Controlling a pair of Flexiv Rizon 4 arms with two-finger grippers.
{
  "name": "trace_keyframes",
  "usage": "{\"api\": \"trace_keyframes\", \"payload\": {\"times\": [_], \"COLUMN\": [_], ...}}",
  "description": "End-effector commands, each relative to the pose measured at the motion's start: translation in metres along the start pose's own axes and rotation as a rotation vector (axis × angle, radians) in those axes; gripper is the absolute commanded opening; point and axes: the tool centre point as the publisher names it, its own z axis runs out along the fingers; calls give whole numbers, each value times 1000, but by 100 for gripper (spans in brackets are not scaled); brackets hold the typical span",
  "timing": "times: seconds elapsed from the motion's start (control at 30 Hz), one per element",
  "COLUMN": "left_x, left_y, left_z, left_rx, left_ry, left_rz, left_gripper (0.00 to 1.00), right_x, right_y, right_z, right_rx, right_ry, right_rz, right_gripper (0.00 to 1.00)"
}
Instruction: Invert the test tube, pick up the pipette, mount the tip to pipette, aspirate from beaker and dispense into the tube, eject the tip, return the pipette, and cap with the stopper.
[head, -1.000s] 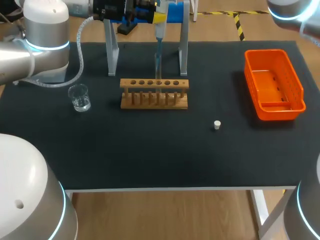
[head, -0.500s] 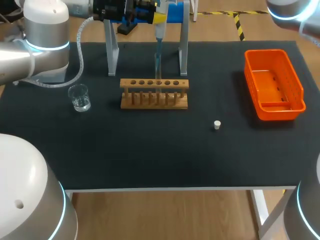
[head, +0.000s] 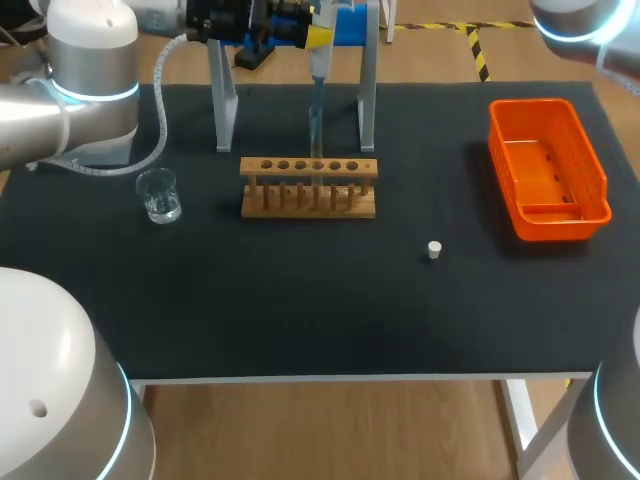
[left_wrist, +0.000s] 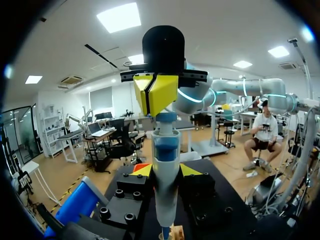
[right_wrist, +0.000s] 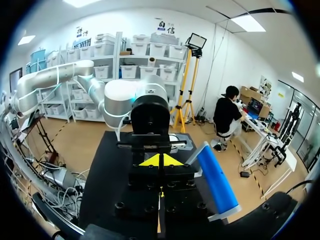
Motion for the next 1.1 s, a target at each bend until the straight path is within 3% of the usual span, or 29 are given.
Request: {"api": "trace_keyframes", "payload": {"times": [0.03, 0.83, 1.1], "left_x": [-2, -2, -2], "left_y": [-4, -4, -4], "left_z": [-2, -2, -2], "left_rx": [0, 0, 0], "left_ry": [0, 0, 0], "left_rz": [0, 0, 0], "left_gripper": [0, 0, 0], "right_x": [0, 3, 3], "right_y": [-6, -16, 1], "right_z": [3, 7, -14], "right_rx": [2, 17, -45], "right_ry": [4, 17, 1], "right_rz": [1, 20, -23], "right_gripper": [0, 0, 0]}}
